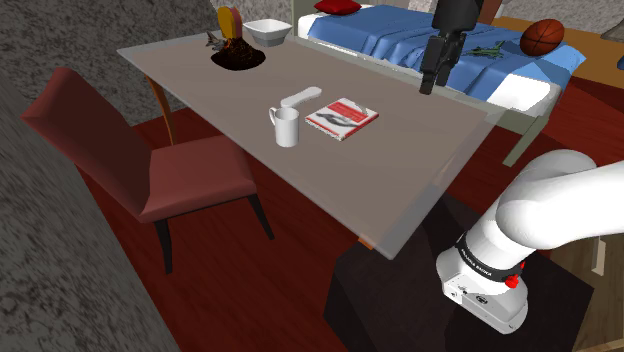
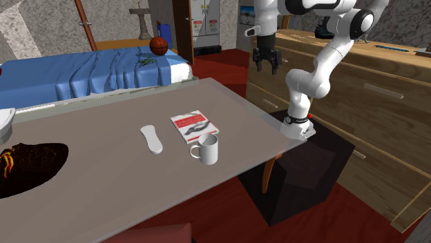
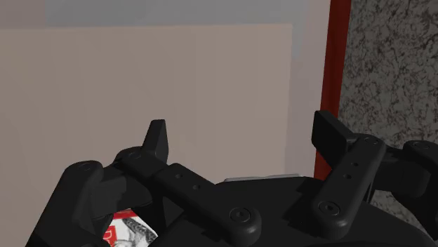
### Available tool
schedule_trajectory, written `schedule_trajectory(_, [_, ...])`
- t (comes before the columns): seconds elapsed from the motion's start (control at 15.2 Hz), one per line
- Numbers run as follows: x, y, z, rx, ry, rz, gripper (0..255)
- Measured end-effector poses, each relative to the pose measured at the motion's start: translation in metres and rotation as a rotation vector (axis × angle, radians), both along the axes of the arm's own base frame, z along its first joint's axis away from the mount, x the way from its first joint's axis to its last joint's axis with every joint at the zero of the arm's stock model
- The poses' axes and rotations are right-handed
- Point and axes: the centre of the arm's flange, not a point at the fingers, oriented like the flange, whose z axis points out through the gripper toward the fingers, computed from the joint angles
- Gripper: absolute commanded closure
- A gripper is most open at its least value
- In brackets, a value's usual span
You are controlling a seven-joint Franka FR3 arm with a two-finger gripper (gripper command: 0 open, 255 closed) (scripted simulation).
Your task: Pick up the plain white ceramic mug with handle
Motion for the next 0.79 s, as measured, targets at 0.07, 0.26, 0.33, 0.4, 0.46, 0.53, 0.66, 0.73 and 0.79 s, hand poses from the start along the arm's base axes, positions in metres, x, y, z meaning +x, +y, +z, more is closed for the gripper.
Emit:
schedule_trajectory(0.07, [0.0, 0.0, 0.0, 0.0, 0.0, 0.0, 0])
schedule_trajectory(0.26, [0.018, 0.013, -0.011, -0.006, -0.01, 0.009, 0])
schedule_trajectory(0.33, [0.027, 0.016, -0.016, -0.009, -0.015, 0.012, 0])
schedule_trajectory(0.4, [0.038, 0.023, -0.022, -0.011, -0.02, 0.017, 0])
schedule_trajectory(0.46, [0.048, 0.028, -0.027, -0.014, -0.026, 0.021, 0])
schedule_trajectory(0.53, [0.057, 0.034, -0.03, -0.016, -0.031, 0.024, 0])
schedule_trajectory(0.66, [0.077, 0.05, -0.045, -0.021, -0.041, 0.033, 0])
schedule_trajectory(0.73, [0.087, 0.056, -0.051, -0.024, -0.047, 0.037, 0])
schedule_trajectory(0.79, [0.097, 0.059, -0.056, -0.027, -0.053, 0.041, 0])
